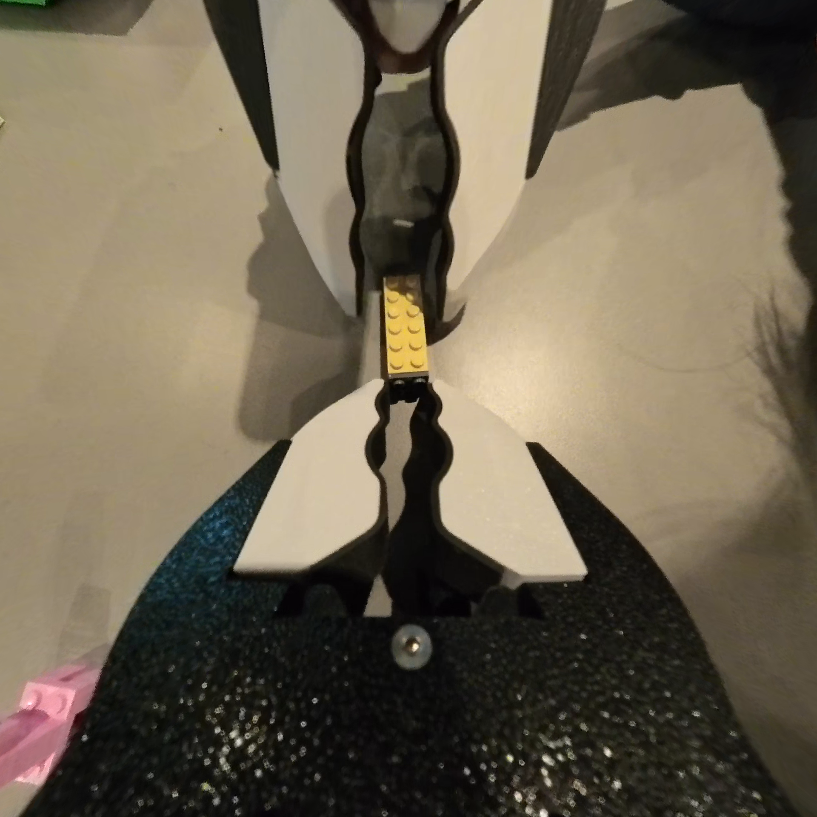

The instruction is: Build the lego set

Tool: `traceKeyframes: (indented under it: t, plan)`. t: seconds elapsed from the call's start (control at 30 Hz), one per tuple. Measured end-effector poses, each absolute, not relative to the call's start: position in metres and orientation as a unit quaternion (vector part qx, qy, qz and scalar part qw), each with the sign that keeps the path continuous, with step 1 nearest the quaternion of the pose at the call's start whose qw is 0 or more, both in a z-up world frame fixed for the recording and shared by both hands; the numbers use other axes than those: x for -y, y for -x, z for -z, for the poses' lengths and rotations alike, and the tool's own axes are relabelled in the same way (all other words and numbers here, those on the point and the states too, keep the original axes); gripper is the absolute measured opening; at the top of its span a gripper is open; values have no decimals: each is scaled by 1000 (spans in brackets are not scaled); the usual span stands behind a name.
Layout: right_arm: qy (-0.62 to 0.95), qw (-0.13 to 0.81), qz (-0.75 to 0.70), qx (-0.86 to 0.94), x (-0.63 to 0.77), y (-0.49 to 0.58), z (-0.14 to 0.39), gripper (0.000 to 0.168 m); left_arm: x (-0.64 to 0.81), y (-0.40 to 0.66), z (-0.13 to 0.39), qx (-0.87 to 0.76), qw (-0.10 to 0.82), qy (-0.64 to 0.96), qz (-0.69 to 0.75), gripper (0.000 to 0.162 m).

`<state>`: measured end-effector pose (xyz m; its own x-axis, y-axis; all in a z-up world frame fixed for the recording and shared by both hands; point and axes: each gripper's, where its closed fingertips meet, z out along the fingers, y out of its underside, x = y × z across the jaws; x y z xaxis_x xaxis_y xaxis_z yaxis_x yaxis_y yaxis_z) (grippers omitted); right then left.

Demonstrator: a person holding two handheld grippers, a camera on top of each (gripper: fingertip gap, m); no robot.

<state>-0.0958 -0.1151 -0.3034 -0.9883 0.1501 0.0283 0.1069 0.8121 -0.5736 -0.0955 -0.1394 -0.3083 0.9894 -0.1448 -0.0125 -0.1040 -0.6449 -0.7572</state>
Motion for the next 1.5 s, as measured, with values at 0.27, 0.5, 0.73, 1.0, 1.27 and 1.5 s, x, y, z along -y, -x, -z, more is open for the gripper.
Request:
traceKeyframes:
  t: [0.27, 0.5, 0.73, 1.0, 1.27, 1.5]
  plan:
    - [93, 207, -303, 926, 114, 95, 293, 30, 138, 96, 308, -54, 415, 908, 31, 15]
    - [112, 223, -305, 919, 104, 92, 292, 32, 138, 95, 308, -56, 415, 908, 29, 15]
    - [123, 208, -339, 909, 113, 87, 287, 27, 137, 94, 308, -58, 415, 908, 29, 15]
    - [120, 120, -399, 901, 124, 94, 278, 3, 136, 92, 308, -63, 415, 907, 30, 15]
    - [87, 68, -390, 914, 132, 94, 288, 19, 136, 91, 308, -65, 415, 907, 29, 15]
    - [79, 35, -352, 932, 122, 94, 302, 25, 136, 92, 308, -64, 415, 907, 30, 15]
